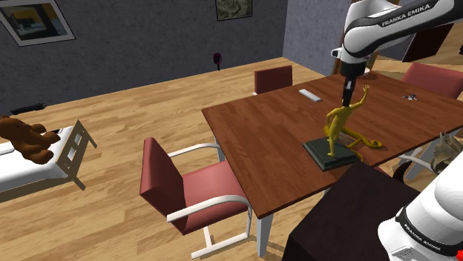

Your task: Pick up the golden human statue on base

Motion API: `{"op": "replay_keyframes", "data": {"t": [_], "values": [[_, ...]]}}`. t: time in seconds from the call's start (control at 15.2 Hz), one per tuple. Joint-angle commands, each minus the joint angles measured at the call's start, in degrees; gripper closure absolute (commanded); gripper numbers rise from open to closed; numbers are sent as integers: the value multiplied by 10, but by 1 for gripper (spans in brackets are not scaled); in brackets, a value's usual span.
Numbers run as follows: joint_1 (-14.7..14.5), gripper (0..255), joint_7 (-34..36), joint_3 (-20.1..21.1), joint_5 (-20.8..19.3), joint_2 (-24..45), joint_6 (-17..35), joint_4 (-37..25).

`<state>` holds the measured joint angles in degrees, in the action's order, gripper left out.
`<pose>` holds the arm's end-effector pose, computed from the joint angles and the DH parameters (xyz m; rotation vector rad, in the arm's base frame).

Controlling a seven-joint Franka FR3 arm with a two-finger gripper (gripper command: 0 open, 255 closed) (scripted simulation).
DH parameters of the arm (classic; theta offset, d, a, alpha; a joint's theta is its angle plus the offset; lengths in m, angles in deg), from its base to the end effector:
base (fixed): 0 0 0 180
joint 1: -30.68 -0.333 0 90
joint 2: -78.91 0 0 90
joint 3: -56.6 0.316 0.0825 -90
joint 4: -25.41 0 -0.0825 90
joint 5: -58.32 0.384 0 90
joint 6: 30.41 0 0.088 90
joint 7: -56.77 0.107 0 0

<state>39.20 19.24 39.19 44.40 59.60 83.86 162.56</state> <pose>0.3837 -0.2063 0.4332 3.0294 0.5053 -0.1876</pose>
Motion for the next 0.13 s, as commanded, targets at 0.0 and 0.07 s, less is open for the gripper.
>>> {"op": "replay_keyframes", "data": {"t": [0.0,0.07], "values": [[0,255,-2,0,0,-4,-11,-8],[0,255,-2,0,0,-4,-11,-8]]}}
